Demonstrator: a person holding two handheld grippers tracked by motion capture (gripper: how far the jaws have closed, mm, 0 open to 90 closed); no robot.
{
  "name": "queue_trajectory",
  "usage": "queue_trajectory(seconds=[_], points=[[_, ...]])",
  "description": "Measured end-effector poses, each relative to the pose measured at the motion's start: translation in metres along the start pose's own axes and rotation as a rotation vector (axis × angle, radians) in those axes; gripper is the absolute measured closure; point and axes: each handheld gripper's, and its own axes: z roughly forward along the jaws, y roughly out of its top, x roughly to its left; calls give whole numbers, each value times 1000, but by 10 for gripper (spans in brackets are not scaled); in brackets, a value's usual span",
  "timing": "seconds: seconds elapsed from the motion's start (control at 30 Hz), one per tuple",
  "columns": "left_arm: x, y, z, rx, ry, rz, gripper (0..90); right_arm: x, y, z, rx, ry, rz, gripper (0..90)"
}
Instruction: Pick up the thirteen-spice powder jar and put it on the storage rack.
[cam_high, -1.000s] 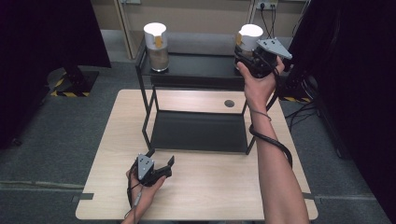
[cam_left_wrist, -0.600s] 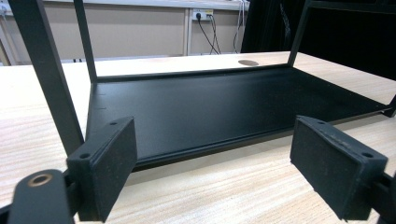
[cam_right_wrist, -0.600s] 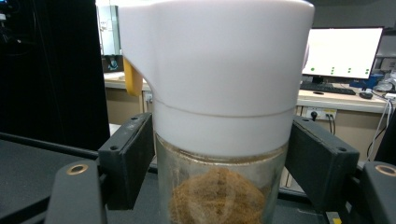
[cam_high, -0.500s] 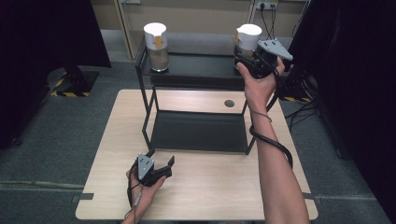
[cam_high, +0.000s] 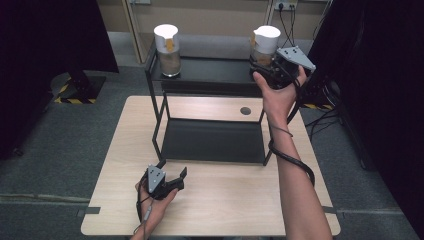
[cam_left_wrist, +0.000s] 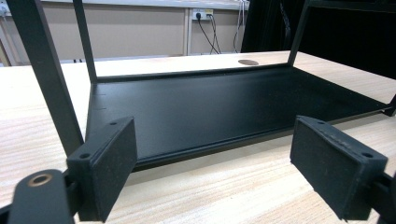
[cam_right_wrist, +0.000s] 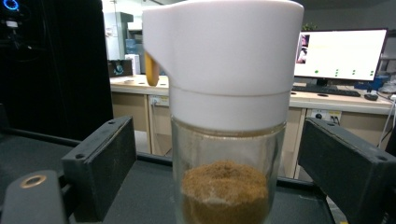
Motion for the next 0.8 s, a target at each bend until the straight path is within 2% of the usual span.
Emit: queue_trajectory(seconds=[0.43, 0.8], points=[[0, 0, 0, 1, 1, -1, 143, -6, -14, -15, -19, 28, 0, 85], [0, 0, 0, 0, 1, -3, 143, -5, -22, -27, -39, 51, -16, 81]])
